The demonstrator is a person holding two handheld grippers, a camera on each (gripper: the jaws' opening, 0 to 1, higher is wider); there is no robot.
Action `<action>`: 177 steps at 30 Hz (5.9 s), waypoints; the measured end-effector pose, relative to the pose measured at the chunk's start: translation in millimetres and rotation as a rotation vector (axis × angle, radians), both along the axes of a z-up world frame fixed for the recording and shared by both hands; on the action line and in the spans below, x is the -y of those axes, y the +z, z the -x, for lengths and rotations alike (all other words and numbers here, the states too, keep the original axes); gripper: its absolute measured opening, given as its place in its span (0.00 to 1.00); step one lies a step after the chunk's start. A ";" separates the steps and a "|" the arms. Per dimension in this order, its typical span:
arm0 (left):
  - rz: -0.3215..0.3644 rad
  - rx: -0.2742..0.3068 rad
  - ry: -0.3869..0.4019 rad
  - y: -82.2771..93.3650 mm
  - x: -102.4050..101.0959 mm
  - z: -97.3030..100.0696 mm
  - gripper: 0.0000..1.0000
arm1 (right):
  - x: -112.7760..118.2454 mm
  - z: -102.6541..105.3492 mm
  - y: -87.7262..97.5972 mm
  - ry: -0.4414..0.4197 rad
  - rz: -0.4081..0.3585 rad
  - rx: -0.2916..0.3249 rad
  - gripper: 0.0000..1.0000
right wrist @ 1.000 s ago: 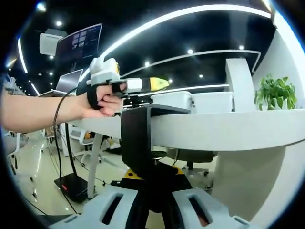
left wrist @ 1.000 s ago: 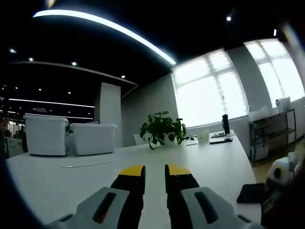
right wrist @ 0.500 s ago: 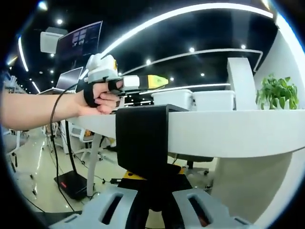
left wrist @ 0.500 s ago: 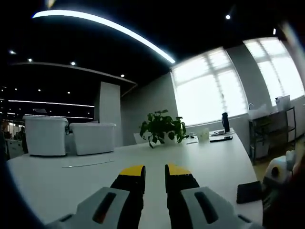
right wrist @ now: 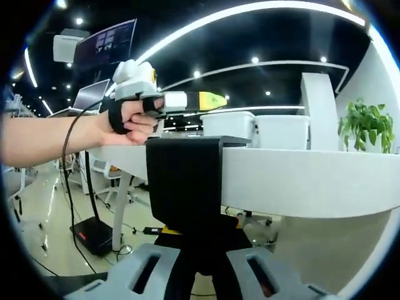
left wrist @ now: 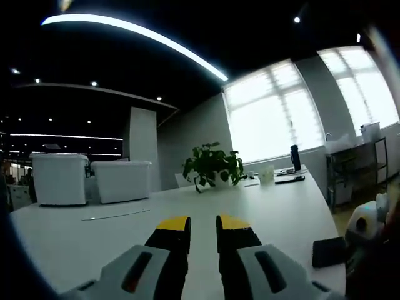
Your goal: Clamp the fixed fixture on the desktop, loosen the retaining clip, secure it to the edge of the desk, and tighten the retaining clip.
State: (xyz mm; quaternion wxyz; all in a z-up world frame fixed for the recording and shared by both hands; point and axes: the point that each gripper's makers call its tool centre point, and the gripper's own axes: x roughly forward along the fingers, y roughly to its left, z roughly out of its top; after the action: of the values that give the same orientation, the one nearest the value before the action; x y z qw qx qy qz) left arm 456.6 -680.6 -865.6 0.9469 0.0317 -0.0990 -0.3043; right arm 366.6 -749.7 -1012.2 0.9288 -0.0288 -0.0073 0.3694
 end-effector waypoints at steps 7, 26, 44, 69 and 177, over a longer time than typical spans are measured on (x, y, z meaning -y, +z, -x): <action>-0.005 0.000 0.004 -0.2 0.6 2.1 0.18 | 0.5 2.3 0.0 -0.017 0.010 0.019 0.04; 0.280 0.103 -0.201 34.3 30.6 159.1 0.15 | 3.0 5.1 -1.7 -0.026 0.018 0.002 0.04; 0.092 0.061 -0.310 -48.5 90.2 199.6 0.15 | 5.6 4.7 -0.2 -0.054 0.034 0.032 0.09; 0.001 0.055 -0.351 -51.0 128.9 172.8 0.16 | 27.3 -4.3 4.0 -0.158 -0.043 0.041 0.21; 0.179 0.013 -0.258 -69.7 97.5 146.7 0.02 | 30.2 42.2 -45.8 -0.285 -0.017 0.124 0.34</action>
State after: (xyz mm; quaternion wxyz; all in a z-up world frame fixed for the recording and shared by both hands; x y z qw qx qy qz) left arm 309.8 -778.1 -935.2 0.8982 -0.0639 -0.1352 -0.4133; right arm 324.4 -779.8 -1058.0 0.9698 -0.0445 -0.0637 0.2313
